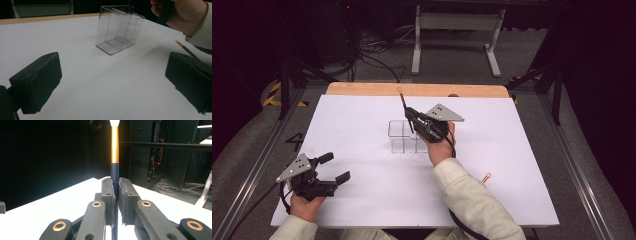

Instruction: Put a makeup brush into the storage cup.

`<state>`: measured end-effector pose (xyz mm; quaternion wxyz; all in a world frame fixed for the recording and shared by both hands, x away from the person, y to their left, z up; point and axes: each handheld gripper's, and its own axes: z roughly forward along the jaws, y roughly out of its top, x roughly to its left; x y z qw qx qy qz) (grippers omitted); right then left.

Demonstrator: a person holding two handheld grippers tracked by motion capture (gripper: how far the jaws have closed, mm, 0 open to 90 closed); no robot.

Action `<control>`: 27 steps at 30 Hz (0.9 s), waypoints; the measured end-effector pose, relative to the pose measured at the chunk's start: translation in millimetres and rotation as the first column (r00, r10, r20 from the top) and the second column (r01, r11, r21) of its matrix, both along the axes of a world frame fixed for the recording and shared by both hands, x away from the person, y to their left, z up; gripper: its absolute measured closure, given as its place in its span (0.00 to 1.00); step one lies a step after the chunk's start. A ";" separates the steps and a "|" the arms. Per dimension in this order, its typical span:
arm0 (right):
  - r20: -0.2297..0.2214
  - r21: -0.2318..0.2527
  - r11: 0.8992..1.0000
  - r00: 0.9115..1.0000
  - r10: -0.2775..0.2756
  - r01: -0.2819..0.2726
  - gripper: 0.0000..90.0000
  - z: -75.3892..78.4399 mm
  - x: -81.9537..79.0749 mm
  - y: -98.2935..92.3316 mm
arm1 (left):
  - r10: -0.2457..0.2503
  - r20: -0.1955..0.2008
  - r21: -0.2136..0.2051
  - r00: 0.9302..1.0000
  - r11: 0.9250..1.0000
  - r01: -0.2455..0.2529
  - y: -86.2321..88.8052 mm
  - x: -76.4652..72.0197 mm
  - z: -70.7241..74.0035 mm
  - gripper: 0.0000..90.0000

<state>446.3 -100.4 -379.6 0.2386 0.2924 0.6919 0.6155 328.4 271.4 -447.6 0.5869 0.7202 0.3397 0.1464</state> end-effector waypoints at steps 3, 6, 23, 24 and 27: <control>-0.011 -0.005 1.000 1.000 -0.001 0.001 0.92 -2.9 0.4 -0.4 | 0.000 0.000 0.000 1.000 1.000 0.000 -0.1 0.0 0.0 0.01; -0.020 -0.009 1.000 1.000 -0.002 0.002 0.92 -5.6 0.3 -0.3 | 0.000 0.001 -0.001 1.000 1.000 0.000 -0.3 0.0 0.1 0.01; -0.096 -0.034 0.999 0.995 -0.017 0.013 0.92 -21.2 1.9 -0.2 | -0.001 0.001 0.000 1.000 1.000 0.001 -0.4 0.4 0.0 0.01; -0.104 -0.037 0.999 0.994 -0.020 0.016 0.92 -21.9 2.0 0.1 | -0.001 0.000 0.000 1.000 1.000 0.001 -0.4 0.5 -0.1 0.02; -0.115 -0.039 0.999 0.993 -0.021 0.017 0.92 -23.9 2.5 0.2 | -0.001 0.000 0.000 1.000 1.000 0.001 -0.3 0.5 -0.1 0.02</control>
